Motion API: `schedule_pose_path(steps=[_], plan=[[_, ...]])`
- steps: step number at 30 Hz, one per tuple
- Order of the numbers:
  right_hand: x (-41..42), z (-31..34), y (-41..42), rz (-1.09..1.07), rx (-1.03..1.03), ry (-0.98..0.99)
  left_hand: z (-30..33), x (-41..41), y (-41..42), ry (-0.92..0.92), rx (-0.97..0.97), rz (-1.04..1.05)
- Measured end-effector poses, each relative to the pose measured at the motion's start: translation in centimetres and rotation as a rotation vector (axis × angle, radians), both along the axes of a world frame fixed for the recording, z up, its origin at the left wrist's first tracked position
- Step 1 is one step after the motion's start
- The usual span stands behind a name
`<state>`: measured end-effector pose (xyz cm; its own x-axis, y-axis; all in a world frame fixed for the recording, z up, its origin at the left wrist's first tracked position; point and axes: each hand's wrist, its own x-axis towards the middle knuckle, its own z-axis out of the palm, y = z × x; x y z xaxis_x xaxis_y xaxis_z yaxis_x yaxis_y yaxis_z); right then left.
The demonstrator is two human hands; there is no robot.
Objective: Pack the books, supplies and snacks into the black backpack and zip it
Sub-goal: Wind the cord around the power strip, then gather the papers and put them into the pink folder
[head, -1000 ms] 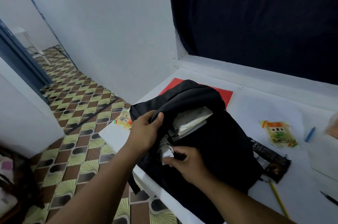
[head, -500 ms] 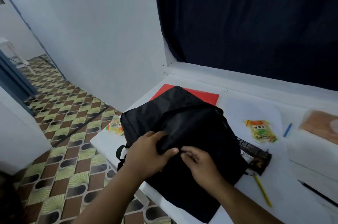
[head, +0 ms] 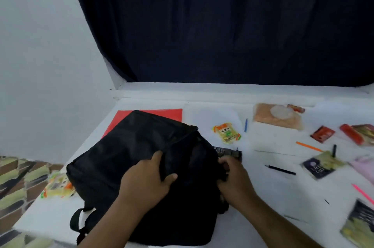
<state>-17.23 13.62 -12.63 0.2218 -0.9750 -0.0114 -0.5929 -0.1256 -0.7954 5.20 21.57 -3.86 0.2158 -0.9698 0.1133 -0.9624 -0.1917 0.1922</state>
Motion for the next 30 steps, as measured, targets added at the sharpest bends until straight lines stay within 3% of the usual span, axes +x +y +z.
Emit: schedule_pose_path(steps=[3, 9, 12, 22, 26, 30], plan=[[1.1, 1.5, -0.7, -0.071, -0.052, -0.071, 0.1, -1.1, -1.3, 0.084, -0.092, -0.142], [0.5, 3.2, 2.1, -0.232, -0.019, -0.199, -1.9, -3.7, -3.4, 0.615, -0.187, -0.323], [-2.4, 3.4, 4.8, -0.325, -0.045, -0.245, -2.9, -6.0, -4.0, 0.74, -0.179, -0.441], [-15.9, 3.1, 11.8, -0.653, -0.081, -0.24, -4.6, -19.2, -4.3, 0.766, 0.018, -0.75], [-22.0, 2.8, 11.5, -0.704, -0.09, -0.256, -5.0, -24.7, -5.5, 0.73, 0.086, -0.763], [-28.9, 2.7, 10.3, -0.684, -0.137, -0.118, -5.7, -31.8, -7.3, 0.716, 0.157, -0.717]])
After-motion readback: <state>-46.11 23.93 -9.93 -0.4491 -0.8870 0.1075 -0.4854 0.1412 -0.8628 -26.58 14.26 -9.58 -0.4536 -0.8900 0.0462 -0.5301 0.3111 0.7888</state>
